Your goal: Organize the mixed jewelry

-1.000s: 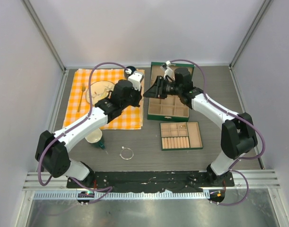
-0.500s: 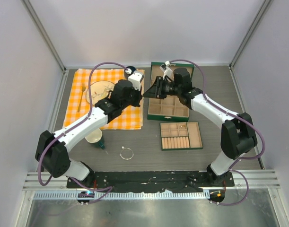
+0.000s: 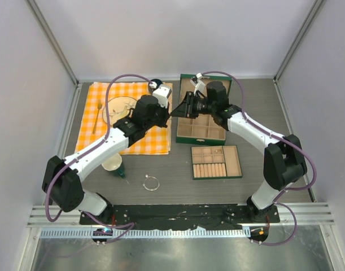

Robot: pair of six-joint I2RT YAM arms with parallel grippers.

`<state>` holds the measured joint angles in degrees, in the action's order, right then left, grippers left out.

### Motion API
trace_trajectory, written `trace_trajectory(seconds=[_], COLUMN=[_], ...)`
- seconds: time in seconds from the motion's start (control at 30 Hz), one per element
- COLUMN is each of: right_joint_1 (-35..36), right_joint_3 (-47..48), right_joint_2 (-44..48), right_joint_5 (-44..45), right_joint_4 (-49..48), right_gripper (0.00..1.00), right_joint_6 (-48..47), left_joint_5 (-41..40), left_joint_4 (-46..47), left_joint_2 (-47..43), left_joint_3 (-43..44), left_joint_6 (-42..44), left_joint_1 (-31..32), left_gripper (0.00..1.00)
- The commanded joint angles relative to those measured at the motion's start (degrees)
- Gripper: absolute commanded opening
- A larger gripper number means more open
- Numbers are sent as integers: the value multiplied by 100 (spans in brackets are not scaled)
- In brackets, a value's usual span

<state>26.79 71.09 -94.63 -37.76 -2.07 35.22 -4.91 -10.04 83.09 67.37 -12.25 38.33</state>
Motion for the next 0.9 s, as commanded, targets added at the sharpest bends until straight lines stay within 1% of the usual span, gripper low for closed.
trace_trajectory(seconds=[0.0, 0.5, 0.73, 0.87], right_joint_1=[37, 37, 37, 55], right_joint_3=[10, -60, -87, -86], right_joint_2=[67, 32, 15, -12], right_joint_5=[5, 41, -3, -21], right_joint_4=[-163, -136, -206, -233], right_gripper=[25, 25, 18, 16], right_joint_6=[-130, -191, -130, -95], left_joint_5=[-1, 34, 165, 218], left_joint_4=[231, 222, 231, 240], left_joint_2=[-144, -197, -188, -170], left_joint_3=[118, 83, 100, 92], left_joint_6=[-93, -146, -181, -208], left_joint_1=[-18, -62, -62, -71], left_gripper=[0, 0, 0, 0])
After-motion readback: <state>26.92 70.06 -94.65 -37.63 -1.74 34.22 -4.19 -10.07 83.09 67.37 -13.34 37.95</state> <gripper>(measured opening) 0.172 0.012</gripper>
